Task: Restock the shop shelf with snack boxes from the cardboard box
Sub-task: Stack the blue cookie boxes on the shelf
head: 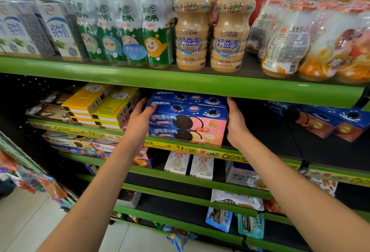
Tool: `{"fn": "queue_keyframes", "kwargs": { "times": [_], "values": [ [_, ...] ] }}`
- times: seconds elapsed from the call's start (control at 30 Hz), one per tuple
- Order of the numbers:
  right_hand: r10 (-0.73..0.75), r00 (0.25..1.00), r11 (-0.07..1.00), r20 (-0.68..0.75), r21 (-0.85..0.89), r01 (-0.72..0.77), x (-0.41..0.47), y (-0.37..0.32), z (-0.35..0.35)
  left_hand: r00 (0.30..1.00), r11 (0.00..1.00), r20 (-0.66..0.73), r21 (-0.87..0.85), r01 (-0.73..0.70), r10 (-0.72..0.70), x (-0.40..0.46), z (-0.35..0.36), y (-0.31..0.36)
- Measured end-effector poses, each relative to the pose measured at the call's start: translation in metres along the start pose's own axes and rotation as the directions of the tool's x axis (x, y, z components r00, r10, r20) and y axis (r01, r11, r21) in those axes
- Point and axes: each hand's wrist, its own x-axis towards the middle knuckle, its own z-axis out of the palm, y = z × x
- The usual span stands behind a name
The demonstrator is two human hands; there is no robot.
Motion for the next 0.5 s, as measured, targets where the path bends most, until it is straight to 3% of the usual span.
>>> {"fn": "queue_keyframes", "kwargs": {
  "times": [0.07,0.13,0.2,0.23,0.27,0.33,0.5],
  "values": [
    [0.008,1.000,1.000,-0.007,0.026,-0.008,-0.001,0.001,-0.008,0.984,0.966,-0.110,0.233,-0.111,0.139,-0.011,0.000,0.004],
    [-0.036,0.999,0.999,-0.031,0.005,0.036,-0.003,0.003,-0.021,0.898,0.816,-0.112,0.477,-0.328,0.426,-0.031,0.003,0.006],
    [-0.130,0.991,0.990,-0.024,-0.061,0.128,-0.008,0.005,-0.037,0.768,0.569,0.054,0.640,-0.517,0.638,-0.055,0.011,0.004],
    [-0.177,0.984,0.980,-0.001,-0.095,0.176,-0.012,0.006,-0.045,0.720,0.460,0.175,0.664,-0.590,0.671,-0.066,0.017,0.001],
    [-0.214,0.976,0.966,0.029,-0.142,0.216,-0.015,0.005,-0.052,0.694,0.392,0.293,0.654,-0.648,0.658,-0.075,0.026,-0.002],
    [-0.246,0.964,0.938,0.098,-0.225,0.262,-0.022,0.001,-0.065,0.686,0.367,0.465,0.603,-0.709,0.560,-0.092,0.045,-0.006],
    [-0.215,0.958,0.899,0.192,-0.345,0.271,-0.038,-0.016,-0.098,0.686,0.494,0.653,0.503,-0.709,0.320,-0.113,0.102,-0.020]
  ]
}}
